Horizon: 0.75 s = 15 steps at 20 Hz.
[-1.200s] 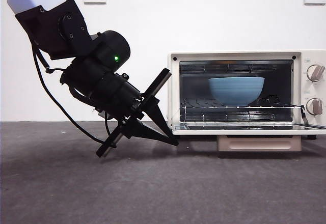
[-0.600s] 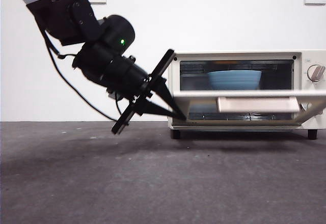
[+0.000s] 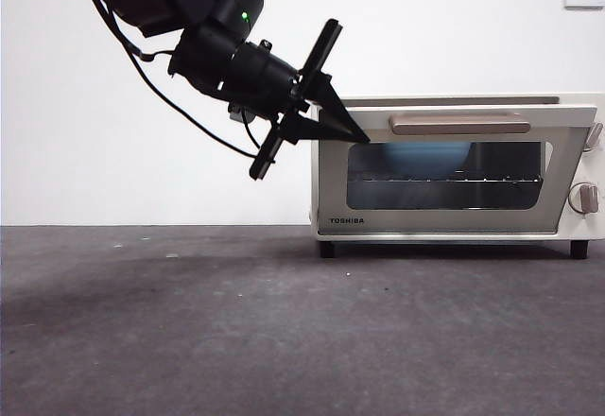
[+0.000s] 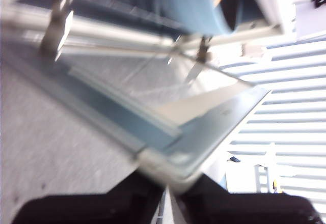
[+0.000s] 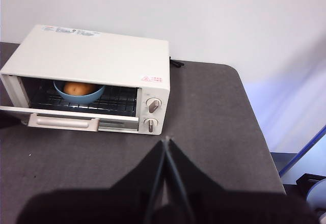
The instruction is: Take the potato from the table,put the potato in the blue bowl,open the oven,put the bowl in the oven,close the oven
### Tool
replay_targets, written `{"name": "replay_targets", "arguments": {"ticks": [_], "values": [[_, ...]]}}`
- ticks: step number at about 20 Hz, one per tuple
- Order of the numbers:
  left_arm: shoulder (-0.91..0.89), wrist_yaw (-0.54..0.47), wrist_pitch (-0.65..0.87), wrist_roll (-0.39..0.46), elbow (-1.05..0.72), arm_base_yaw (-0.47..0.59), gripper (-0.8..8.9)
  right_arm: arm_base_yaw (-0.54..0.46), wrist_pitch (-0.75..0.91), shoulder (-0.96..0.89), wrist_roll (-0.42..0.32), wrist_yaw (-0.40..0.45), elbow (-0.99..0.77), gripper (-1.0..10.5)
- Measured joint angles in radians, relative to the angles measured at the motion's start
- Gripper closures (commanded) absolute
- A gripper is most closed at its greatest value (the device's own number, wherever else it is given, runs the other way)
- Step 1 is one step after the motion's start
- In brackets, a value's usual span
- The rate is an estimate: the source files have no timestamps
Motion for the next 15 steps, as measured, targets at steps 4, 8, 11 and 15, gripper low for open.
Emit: {"name": "replay_targets", "arguments": {"ticks": [4, 8, 11, 15], "values": [[0.000, -0.028, -0.020, -0.008, 0.039, 0.031, 8.20, 0.000, 0.000, -0.002, 0.000, 0.000, 0.000, 9.6], [0.000, -0.041, -0.034, -0.011, 0.075, 0.086, 8.20, 0.000, 0.000, -0.013, 0.000, -0.009, 0.000, 9.6], [0.000, 0.010, -0.039, -0.012, 0.076, 0.108, 8.20, 0.000, 0.000, -0.024, 0.004, -0.030, 0.000, 9.6], [0.000, 0.081, -0.041, -0.011, 0.083, 0.110, 8.20, 0.000, 0.000, -0.031, 0.007, -0.036, 0.000, 9.6]]}}
